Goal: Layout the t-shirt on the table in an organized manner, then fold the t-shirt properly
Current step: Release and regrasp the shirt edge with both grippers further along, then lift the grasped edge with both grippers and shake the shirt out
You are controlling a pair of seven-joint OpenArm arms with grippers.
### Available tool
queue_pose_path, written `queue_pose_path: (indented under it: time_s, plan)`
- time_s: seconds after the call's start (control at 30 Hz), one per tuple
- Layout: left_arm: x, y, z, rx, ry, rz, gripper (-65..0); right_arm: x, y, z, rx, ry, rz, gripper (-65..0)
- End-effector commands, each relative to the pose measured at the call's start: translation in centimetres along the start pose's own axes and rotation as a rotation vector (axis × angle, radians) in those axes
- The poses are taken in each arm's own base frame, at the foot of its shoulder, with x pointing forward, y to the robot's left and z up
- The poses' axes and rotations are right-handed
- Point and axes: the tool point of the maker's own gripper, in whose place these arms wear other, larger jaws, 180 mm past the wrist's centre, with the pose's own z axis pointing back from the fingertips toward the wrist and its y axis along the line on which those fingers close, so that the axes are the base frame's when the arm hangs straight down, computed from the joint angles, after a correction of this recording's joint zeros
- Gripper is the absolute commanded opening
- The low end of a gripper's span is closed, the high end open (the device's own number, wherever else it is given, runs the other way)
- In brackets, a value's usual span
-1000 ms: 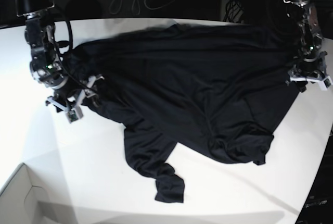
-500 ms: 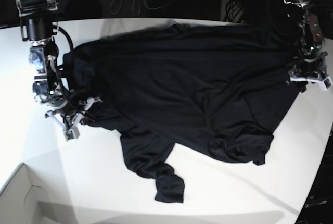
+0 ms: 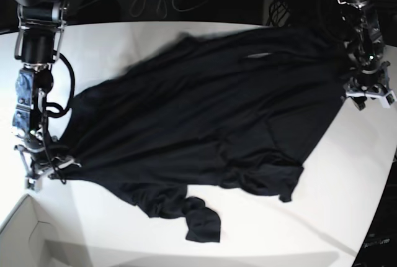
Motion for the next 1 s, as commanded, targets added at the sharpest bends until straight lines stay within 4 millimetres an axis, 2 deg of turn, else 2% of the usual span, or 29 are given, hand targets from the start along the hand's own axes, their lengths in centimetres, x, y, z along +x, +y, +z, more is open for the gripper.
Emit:
queue_pose_path:
  time_s: [0.0,0.1,0.17,0.23,0.3,0.37,0.43,0.5,0.57,0.6,0.7,0.8,0.87,0.97]
  plan:
    - [-0.7,0.0,0.0,0.000,0.044,0.010,-33.8,2.6,-0.9,0.2,-0.026,-0.069,-0.022,-65.0]
    - [-0.7,-0.1,0.0,-0.001,0.045,0.015,-33.8,2.2,-0.8,0.2,-0.028,-0.056,-0.018,-65.0]
    - [-1.1,-0.4,0.1,-0.002,0.047,0.031,-33.8,1.7,0.0,0.0,-0.012,-0.044,-0.001,-65.0]
    - [-0.7,-0.6,0.1,-0.008,0.038,0.032,-33.8,0.4,0.7,0.1,0.004,-0.017,0.024,-65.0]
    - [0.1,-1.1,0.1,-0.019,0.017,0.032,-33.8,-0.8,1.1,0.2,0.014,0.005,0.039,-65.0]
    - [2.2,-2.2,0.1,-0.044,-0.033,0.034,-33.8,-1.4,1.4,0.2,0.021,0.017,0.050,-65.0]
    - [4.1,-3.6,0.2,-0.075,-0.078,0.032,-33.8,-1.7,1.4,0.3,0.021,0.024,0.051,-61.1]
    - [6.1,-5.6,0.5,-0.116,-0.126,0.034,-33.8,-3.1,1.2,0.5,0.019,0.049,0.055,-54.4]
    - [6.5,-9.1,0.7,-0.191,-0.137,-0.002,-33.8,-3.4,1.2,0.8,0.021,0.050,0.060,-46.9]
    - [6.7,-10.6,0.7,-0.224,-0.137,-0.028,-33.8,-3.0,1.4,1.0,0.025,0.036,0.064,-44.1]
    - [6.5,-15.1,0.6,-0.321,-0.128,-0.086,-33.8,-2.6,2.0,2.1,0.041,0.007,0.082,-40.3]
    - [4.9,-17.6,-0.5,-0.357,-0.075,-0.122,-33.8,-1.9,2.4,2.9,0.050,-0.023,0.093,-40.3]
    - [4.0,-18.6,-1.3,-0.365,-0.041,-0.145,-33.8,-2.2,2.2,3.2,0.050,-0.021,0.101,-40.3]
    - [2.6,-18.4,-2.5,-0.343,0.001,-0.187,-33.8,-3.0,1.9,3.4,0.045,-0.005,0.103,-40.3]
